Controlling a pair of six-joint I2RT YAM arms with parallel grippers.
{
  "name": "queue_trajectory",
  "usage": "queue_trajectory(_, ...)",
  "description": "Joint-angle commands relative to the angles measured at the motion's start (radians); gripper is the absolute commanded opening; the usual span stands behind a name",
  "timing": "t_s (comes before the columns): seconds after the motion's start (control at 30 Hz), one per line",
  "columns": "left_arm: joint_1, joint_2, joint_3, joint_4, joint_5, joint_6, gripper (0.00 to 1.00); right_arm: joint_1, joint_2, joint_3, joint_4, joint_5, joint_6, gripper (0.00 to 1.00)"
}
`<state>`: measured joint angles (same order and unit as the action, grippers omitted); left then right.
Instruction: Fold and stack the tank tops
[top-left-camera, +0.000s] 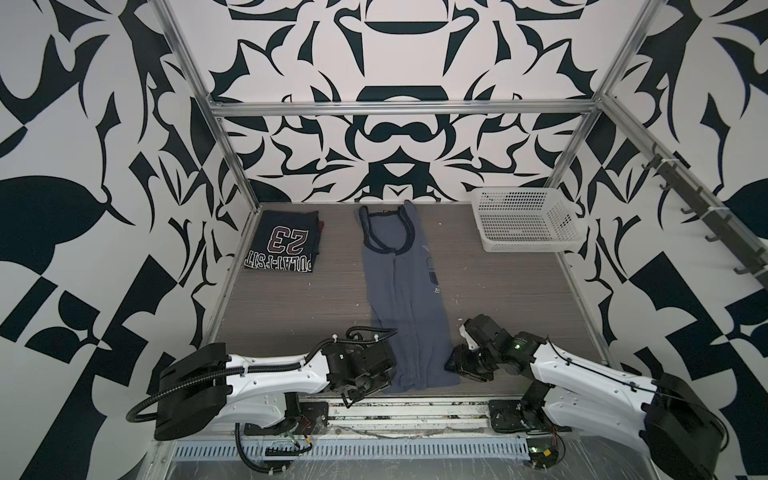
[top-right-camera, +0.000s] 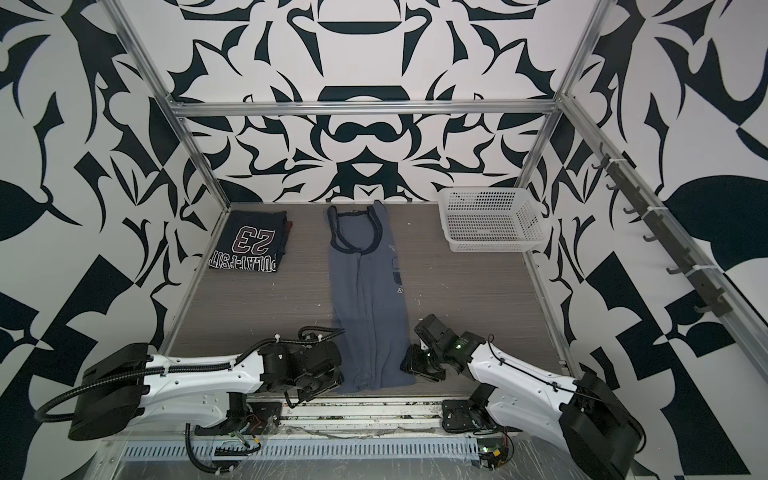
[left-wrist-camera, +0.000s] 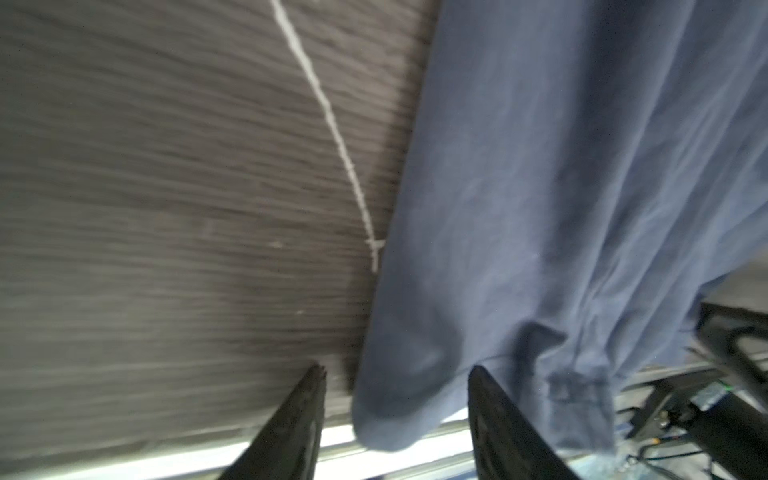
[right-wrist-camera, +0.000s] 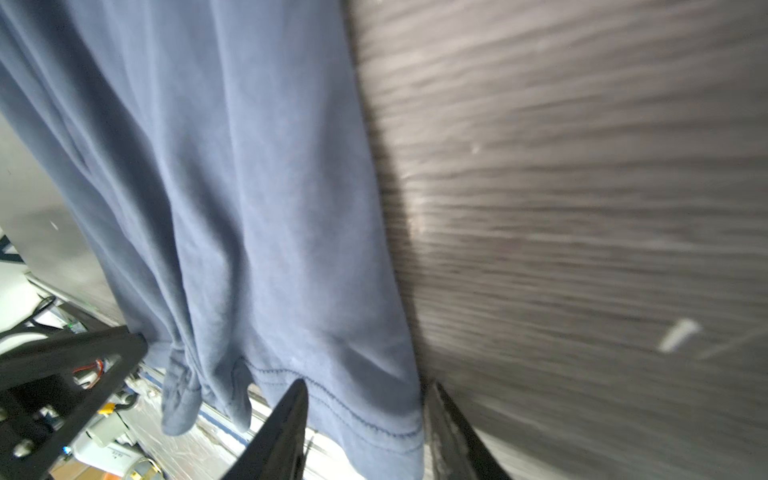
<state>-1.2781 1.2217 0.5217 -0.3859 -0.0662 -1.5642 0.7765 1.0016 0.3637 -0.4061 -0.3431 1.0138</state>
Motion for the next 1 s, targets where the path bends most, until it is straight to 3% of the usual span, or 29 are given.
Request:
queue_trajectory(0.0,-0.013,0.045,-0.003,0.04,0.009,-0.034,0.53,0.021,0.022,-0.029,-0.024,0.03,0.033,0.43)
queue_trajectory(0.23,-0.023,0.085,0.023,0.045,0.019,-0.034,0.32,0.04,0.026,-0.007,-0.034,0.038,0.037,0.24)
queue_trajectory(0.4,-0.024,0.061,0.072,-0.011,-0.009,-0.026,0.16,0.041,0.018,0.05,-0.083,0.051,0.021,0.01)
queue_trajectory(0.57,-0.011,-0.012,0.151,-0.113,-0.084,0.005,0.11,0.028,-0.007,0.172,-0.2,0.101,-0.029,0.0)
queue_trajectory(0.8,0.23,-0.05,0.262,-0.119,-0.044,0.197,0.08,-0.116,0.063,0.394,-0.267,0.098,-0.18,0.0)
queue_trajectory(0.97,0.47,0.081,0.421,-0.119,0.044,0.383,0.07,-0.247,0.272,0.616,-0.216,0.055,-0.295,0.0)
